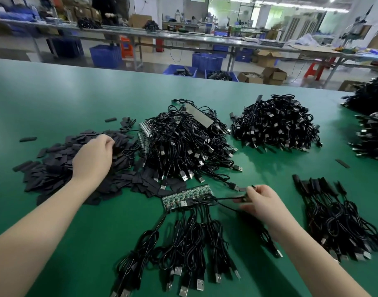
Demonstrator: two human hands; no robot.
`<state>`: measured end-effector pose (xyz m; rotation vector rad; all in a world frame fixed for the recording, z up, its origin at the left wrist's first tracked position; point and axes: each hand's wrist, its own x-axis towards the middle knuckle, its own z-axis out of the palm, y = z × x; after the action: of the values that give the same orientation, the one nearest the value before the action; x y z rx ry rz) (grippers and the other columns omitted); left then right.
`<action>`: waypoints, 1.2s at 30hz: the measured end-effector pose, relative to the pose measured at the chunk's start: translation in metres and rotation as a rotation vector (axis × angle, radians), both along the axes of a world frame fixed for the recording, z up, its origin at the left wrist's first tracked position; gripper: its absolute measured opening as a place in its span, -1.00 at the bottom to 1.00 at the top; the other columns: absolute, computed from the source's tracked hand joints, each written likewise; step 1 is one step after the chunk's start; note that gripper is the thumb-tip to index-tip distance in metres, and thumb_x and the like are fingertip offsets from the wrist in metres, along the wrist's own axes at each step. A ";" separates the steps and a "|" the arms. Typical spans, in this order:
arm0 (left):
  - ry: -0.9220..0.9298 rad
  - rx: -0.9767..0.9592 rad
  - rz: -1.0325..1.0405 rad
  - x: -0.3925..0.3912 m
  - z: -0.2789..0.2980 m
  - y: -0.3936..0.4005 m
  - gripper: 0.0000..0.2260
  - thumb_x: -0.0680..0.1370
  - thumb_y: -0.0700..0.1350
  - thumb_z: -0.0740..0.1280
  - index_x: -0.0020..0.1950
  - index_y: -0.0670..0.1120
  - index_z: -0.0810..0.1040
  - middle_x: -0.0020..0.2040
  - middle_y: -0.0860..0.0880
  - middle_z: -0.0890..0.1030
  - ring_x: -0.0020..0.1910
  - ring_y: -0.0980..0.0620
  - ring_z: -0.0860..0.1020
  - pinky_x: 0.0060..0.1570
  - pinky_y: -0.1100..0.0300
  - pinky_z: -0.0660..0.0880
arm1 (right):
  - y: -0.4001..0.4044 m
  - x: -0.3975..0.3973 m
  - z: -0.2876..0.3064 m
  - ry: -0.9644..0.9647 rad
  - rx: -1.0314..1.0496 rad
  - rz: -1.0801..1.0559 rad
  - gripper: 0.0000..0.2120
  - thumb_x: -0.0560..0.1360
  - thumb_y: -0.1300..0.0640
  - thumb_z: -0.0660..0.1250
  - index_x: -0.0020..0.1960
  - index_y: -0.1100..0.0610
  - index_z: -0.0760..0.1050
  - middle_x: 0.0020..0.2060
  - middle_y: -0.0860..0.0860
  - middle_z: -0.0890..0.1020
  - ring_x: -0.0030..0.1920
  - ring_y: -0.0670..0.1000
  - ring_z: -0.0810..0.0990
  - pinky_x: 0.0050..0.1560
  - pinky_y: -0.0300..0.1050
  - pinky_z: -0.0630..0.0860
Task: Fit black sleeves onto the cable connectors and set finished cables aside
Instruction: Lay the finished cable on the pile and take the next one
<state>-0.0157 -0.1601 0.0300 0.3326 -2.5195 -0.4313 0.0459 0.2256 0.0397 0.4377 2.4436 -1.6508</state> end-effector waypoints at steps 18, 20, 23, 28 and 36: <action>0.139 1.794 -0.370 0.031 0.061 0.154 -0.75 0.55 -0.31 0.36 0.16 -0.05 0.51 -0.03 -0.06 0.65 -0.22 0.09 0.68 -0.26 0.28 0.58 | -0.073 -0.014 0.043 0.344 -0.786 0.109 -0.97 0.60 0.20 0.32 -0.02 0.11 0.50 -0.30 -0.03 0.64 -0.18 0.09 0.73 -0.17 -0.14 0.63; 0.262 1.590 -0.401 0.036 0.063 0.158 -0.78 0.53 -0.27 0.41 0.08 0.00 0.55 -0.13 0.01 0.70 -0.18 0.12 0.68 -0.21 0.30 0.57 | -0.076 -0.019 0.041 0.307 -0.971 0.082 -0.98 0.60 0.19 0.31 0.02 0.11 0.48 -0.25 0.00 0.68 -0.15 0.11 0.73 -0.19 -0.15 0.63; 0.351 1.168 -0.479 0.045 0.052 0.166 -0.83 0.53 -0.18 0.43 0.03 0.08 0.60 -0.10 0.12 0.70 -0.11 0.16 0.66 -0.13 0.32 0.56 | -0.072 -0.024 0.023 0.178 -0.893 -0.002 -0.97 0.63 0.21 0.26 0.00 0.12 0.44 -0.18 0.05 0.70 -0.17 0.06 0.73 -0.23 -0.15 0.64; 0.112 0.616 -0.600 0.052 0.015 0.185 -0.93 0.53 -0.05 0.40 -0.05 0.14 0.63 -0.13 0.22 0.61 -0.09 0.28 0.54 -0.06 0.45 0.43 | -0.059 -0.019 -0.018 0.203 -0.388 0.101 -0.93 0.56 0.25 0.38 -0.02 0.20 0.49 -0.17 0.20 0.68 -0.23 0.06 0.60 -0.20 -0.16 0.56; -0.221 0.576 -0.689 0.051 -0.018 0.181 -0.94 0.54 0.01 0.38 -0.02 0.14 0.64 -0.09 0.19 0.66 -0.08 0.24 0.58 0.05 0.18 0.51 | -0.051 -0.012 -0.034 0.350 -0.184 0.190 -0.75 0.46 0.32 0.41 -0.07 -0.04 0.58 -0.21 0.17 0.69 -0.31 0.00 0.56 -0.20 -0.10 0.52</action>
<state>0.0357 0.0213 0.0121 -0.3226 -2.6210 -1.4641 0.0343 0.1751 0.0062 -0.1167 2.4316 -1.9812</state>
